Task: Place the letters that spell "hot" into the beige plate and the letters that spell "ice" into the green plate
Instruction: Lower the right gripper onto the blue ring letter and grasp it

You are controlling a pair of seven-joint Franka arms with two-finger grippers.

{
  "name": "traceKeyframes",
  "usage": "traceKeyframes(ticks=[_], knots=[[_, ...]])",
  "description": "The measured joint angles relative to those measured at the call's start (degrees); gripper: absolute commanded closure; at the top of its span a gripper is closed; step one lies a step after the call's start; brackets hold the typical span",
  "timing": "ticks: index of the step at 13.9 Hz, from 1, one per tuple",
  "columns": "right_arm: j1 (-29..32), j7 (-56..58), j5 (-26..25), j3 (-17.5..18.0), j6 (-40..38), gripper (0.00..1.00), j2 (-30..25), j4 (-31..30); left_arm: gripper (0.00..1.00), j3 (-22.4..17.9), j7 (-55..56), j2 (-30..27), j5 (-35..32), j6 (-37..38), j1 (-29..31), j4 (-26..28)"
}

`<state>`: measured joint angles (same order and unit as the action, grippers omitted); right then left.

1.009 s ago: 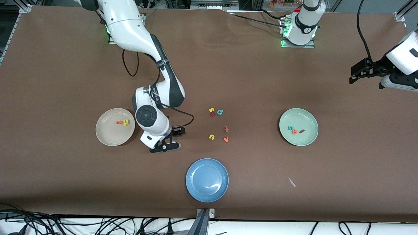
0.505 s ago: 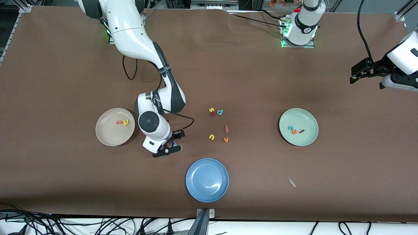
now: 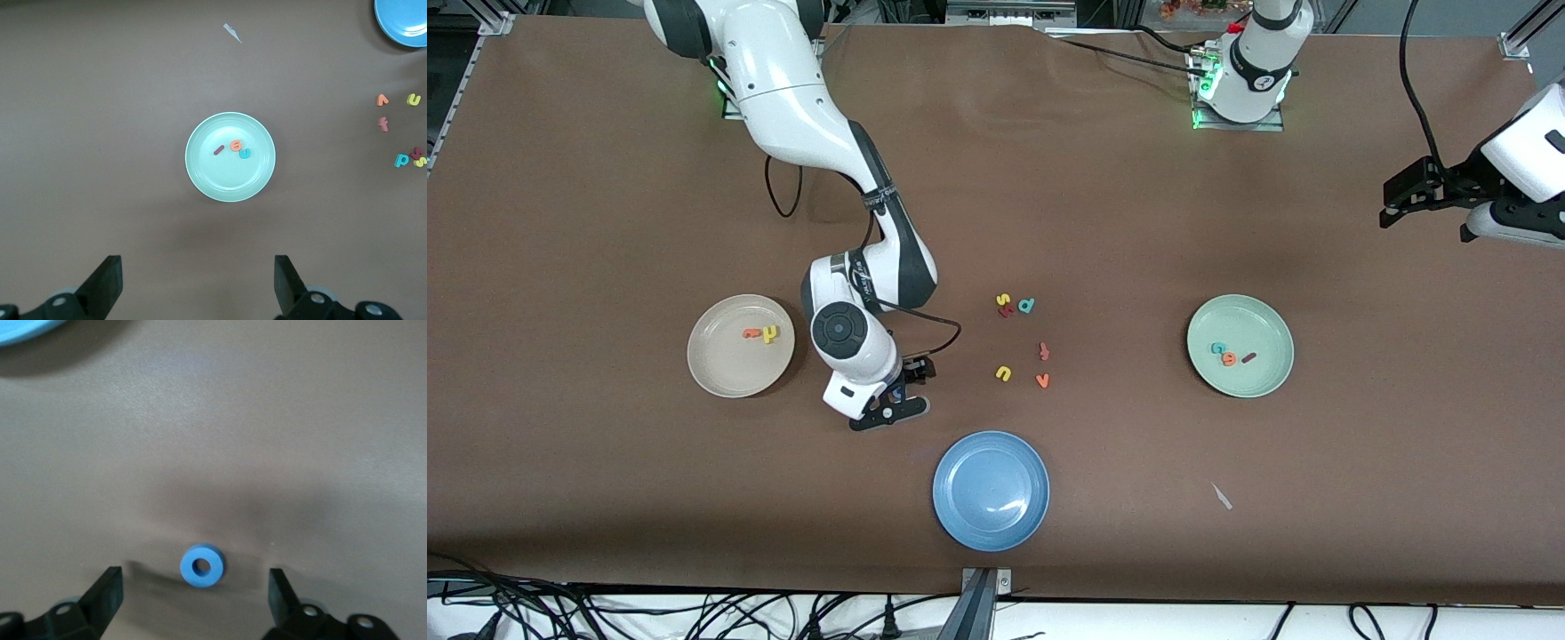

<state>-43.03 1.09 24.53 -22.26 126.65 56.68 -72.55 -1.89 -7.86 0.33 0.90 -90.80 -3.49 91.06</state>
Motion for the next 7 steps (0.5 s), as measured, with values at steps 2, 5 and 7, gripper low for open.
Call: traceKeyframes(ticks=[2,5,7], knots=[[0.41,0.13,0.00,0.35,0.17,0.32,0.16,0.33,0.00,0.01,0.00,0.00,0.00,0.00,-0.10,-0.05],[0.95,1.55,0.00,0.46,0.17,0.35,0.20,0.54,0.00,0.08,0.00,0.08,0.00,0.00,-0.33,-0.05],[1.31,2.01,0.00,0.60,0.35,0.42,0.45,0.61,0.00,0.13,0.00,0.20,0.00,-0.01,-0.73,-0.27]])
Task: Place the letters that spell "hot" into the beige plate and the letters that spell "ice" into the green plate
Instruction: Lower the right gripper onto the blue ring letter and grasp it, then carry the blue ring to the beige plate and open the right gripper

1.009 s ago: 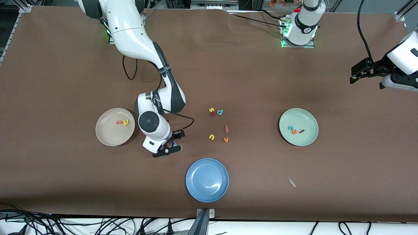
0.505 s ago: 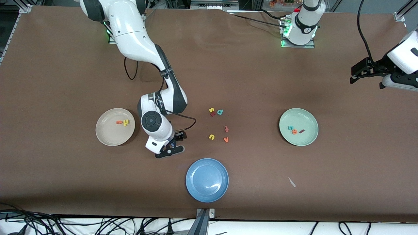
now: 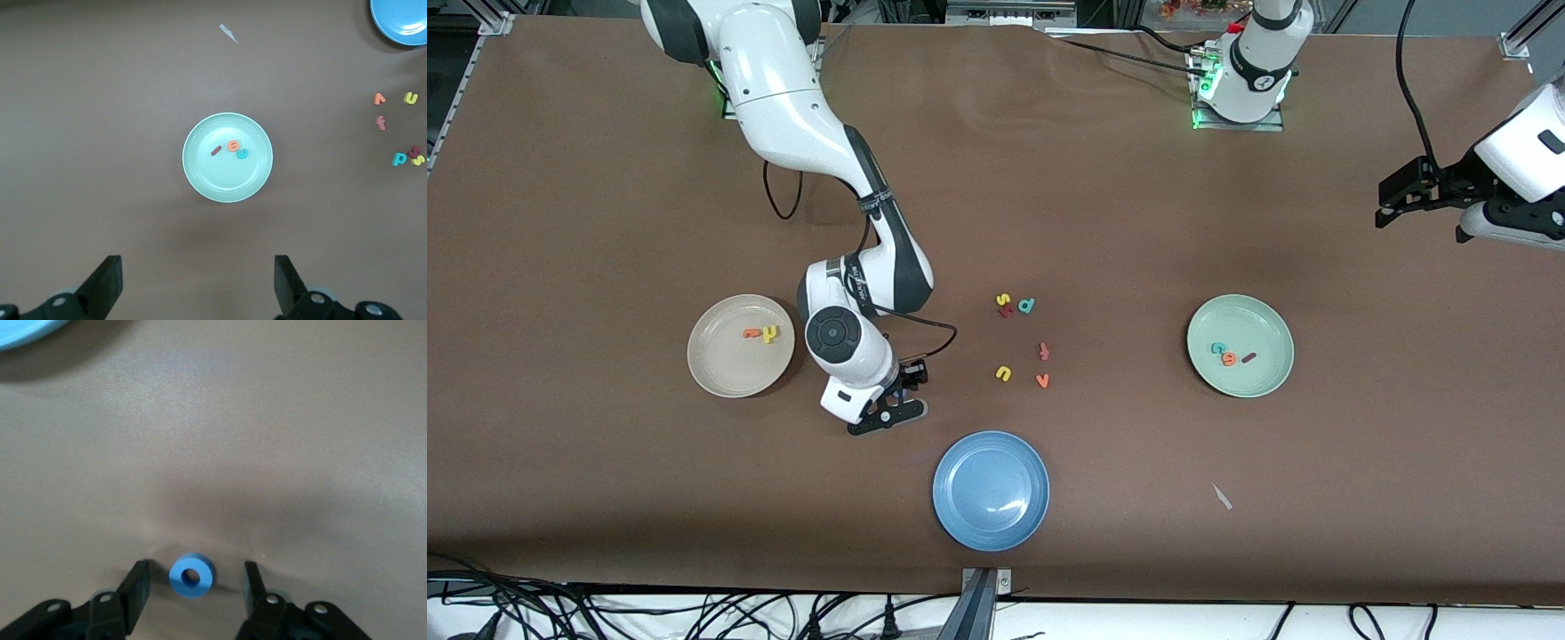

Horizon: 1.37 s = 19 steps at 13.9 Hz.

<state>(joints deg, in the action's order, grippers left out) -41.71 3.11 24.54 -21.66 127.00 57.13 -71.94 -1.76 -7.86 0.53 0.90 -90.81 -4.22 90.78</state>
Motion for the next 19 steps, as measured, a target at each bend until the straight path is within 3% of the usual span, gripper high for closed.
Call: traceKeyframes(ticks=[6,7,16,19], knots=[[0.20,0.03,0.00,0.12,0.03,0.53,0.11,0.47,0.00,0.00,0.00,0.18,0.00,0.00,-0.36,-0.57],[0.20,0.03,0.00,0.13,0.02,0.60,0.12,0.48,0.00,0.00,0.01,0.20,0.00,0.00,-0.37,-0.58],[0.30,0.03,0.00,0.71,0.26,0.84,0.12,0.88,0.00,-0.03,0.08,0.41,0.00,0.00,-0.37,-0.73],[0.31,0.03,0.00,0.90,0.33,0.87,0.12,0.94,0.00,-0.02,0.15,0.45,0.00,0.00,-0.38,-0.76]])
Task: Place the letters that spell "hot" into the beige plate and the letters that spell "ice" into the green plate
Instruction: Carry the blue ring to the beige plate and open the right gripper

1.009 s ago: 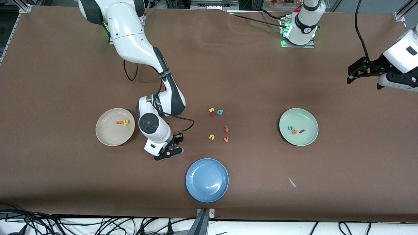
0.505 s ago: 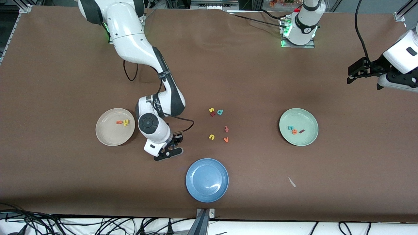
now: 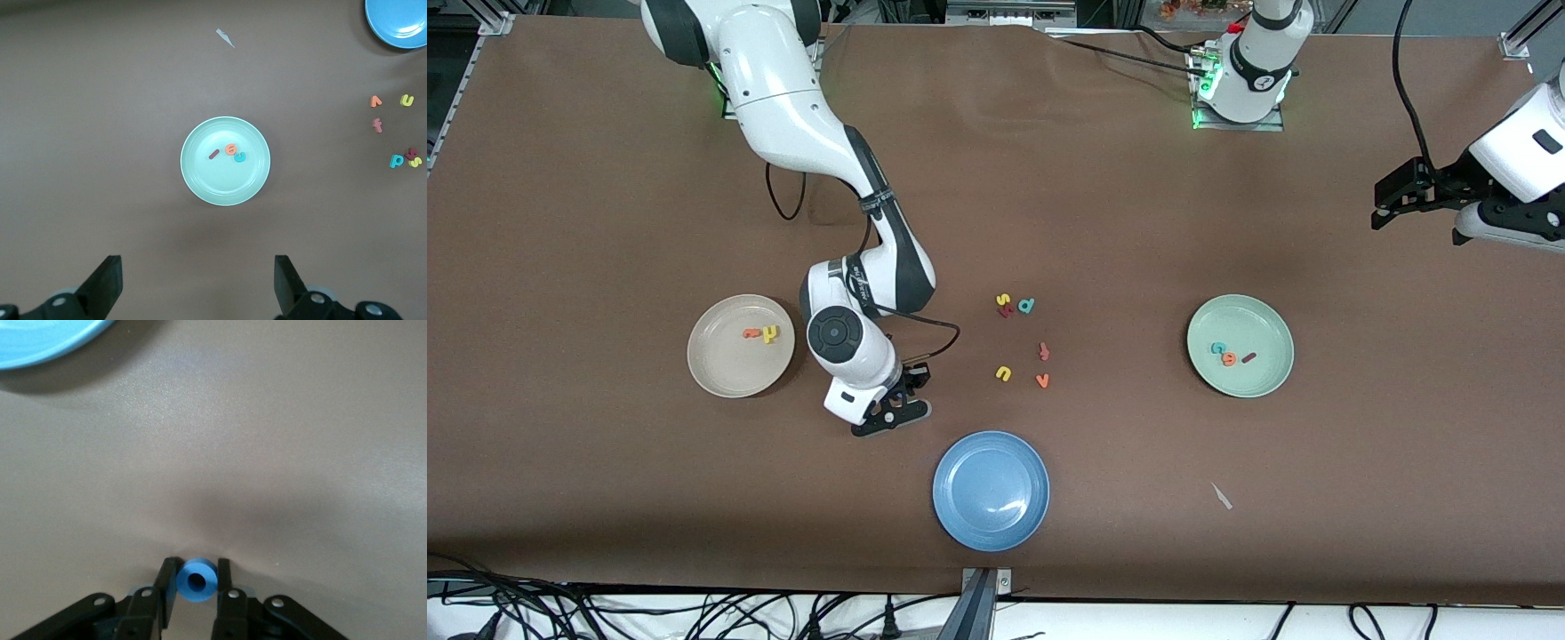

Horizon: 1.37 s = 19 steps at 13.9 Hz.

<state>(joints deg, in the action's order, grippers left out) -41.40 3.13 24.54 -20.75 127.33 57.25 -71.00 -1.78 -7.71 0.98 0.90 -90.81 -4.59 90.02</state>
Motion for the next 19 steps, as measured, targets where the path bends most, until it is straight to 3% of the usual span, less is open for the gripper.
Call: traceKeyframes(ticks=[6,9,12,16,17,18,19], knots=[[1.89,3.83,0.00,-2.24,-10.81,0.93,-2.23,2.51,0.00,-0.08,0.94,0.05,0.00,0.01,0.01,-0.04],[2.71,9.33,0.00,-5.79,-17.91,0.95,-5.96,0.95,0.00,-0.34,1.93,0.08,0.00,0.01,0.22,-0.06],[3.49,18.73,0.04,-10.20,-17.78,0.95,-11.72,-8.87,0.00,-0.51,2.09,0.13,-0.01,0.03,0.44,-0.08],[3.83,30.06,0.04,-13.71,-9.33,0.95,-20.38,-26.45,0.00,-0.52,2.40,0.16,-0.01,0.10,0.52,-0.09],[3.85,31.70,0.04,-14.23,-6.61,0.86,-21.61,-30.22,0.00,-0.52,2.42,0.17,-0.01,0.12,0.52,-0.09],[3.84,32.49,0.04,-14.38,-3.88,0.28,-22.43,-33.46,0.00,-0.51,2.47,0.17,-0.02,0.13,0.52,-0.09],[3.79,32.78,0.07,-14.38,-1.90,0.00,-22.79,-35.74,0.00,-0.51,2.61,0.17,-0.02,0.13,0.52,-0.09]])
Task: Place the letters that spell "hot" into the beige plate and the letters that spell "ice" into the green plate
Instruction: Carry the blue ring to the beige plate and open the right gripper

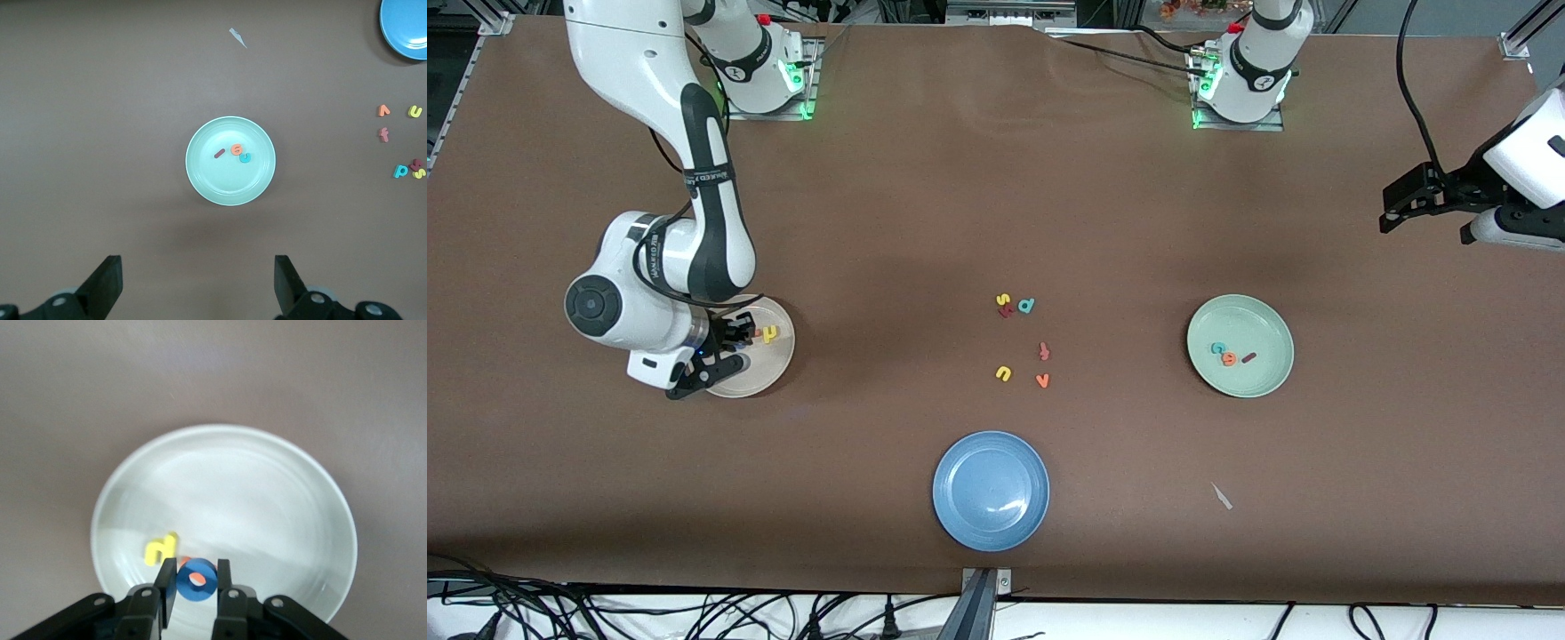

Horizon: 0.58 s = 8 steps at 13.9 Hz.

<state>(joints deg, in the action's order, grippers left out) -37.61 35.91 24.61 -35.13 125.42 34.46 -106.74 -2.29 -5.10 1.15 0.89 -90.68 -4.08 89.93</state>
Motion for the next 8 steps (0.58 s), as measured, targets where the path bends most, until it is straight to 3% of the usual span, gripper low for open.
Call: traceKeyframes(ticks=[3,8], knots=[[-0.16,-3.08,0.30,-0.22,1.38,0.00,-0.53,-0.93,0.00,0.02,0.18,0.00,0.00,0.00,0.00,0.00],[-3.10,-19.29,0.35,-0.14,-1.06,0.00,-2.00,3.03,0.00,0.04,0.22,0.00,0.00,0.03,0.00,0.00]])
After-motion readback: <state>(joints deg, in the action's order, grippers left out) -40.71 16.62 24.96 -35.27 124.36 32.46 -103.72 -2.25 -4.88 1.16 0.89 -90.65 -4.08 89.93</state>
